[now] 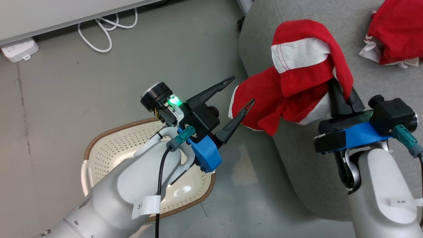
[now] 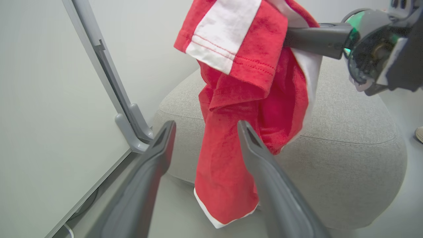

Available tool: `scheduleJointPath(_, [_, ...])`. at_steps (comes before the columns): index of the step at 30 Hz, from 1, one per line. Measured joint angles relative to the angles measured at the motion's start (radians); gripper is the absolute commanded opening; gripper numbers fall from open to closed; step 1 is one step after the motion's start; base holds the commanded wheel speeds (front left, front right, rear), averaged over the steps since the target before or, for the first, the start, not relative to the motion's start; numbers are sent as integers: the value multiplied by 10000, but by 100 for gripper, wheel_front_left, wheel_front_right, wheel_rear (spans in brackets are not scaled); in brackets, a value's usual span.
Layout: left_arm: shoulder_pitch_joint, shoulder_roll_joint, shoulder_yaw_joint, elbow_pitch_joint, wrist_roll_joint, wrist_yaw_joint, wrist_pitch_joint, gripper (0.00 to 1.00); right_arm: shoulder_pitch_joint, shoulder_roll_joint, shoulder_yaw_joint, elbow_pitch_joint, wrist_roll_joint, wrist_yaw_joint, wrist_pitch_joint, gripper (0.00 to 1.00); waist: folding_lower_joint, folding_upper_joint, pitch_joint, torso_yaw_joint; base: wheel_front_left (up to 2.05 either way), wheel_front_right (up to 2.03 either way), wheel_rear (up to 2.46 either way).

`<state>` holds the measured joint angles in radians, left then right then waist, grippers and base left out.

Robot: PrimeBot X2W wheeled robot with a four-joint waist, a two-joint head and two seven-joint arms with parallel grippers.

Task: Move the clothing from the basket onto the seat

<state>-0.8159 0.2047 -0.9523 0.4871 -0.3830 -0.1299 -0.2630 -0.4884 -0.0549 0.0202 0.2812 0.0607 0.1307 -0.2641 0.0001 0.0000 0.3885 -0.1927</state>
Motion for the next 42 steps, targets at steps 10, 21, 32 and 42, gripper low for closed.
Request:
scheduleJointPath(10, [-77, 65, -405, 6, -2, 0, 0, 100, 482, 21, -1083, -477, 23, 0, 0, 0, 0, 0, 333, -703, 0, 0, 0])
scheduleJointPath(21, [-108, 75, -658, 17, -17, 0, 0, 100, 941, 27, -1501, -677, 107, 0, 0, 0, 0, 0, 522, -987, 0, 0, 0])
scheduleJointPath(32, [-183, 127, -625, -138, 23, 0, 0, 100, 506, 33, -1227, -744, 54, 0, 0, 0, 0, 0, 559, -1025, 0, 0, 0])
scheduleJointPath(42, [-510, 372, -303, -359, 244, 0, 0, 100, -1998, -830, -1081, -1271, -244, 0, 0, 0, 0, 0, 1215, -1058, 0, 0, 0])
